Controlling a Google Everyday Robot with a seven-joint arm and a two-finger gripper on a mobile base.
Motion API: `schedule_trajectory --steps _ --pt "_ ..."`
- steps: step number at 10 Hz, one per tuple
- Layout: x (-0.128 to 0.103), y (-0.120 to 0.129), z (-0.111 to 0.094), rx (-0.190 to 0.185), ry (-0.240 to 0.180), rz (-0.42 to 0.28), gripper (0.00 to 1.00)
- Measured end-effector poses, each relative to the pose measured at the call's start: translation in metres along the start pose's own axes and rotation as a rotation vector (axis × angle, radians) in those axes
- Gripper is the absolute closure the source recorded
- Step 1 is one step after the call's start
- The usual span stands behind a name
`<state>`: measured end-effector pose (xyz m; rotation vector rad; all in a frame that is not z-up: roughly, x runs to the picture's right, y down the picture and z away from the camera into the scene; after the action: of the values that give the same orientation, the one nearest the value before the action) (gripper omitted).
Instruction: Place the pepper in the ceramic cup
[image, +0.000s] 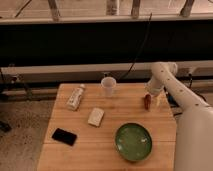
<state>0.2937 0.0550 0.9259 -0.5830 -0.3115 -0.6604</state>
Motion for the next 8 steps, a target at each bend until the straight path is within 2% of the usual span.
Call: schedule_trajectory --steps 5,7,8 --pt "0.02 0.0 0.021 -0.057 0.001 -0.026 0.2" --pt "0.024 0.003 0.025 -0.073 -0.005 -0.027 0.31" --pt "0.024 0.004 0.026 -0.081 -0.008 -0.029 0.42"
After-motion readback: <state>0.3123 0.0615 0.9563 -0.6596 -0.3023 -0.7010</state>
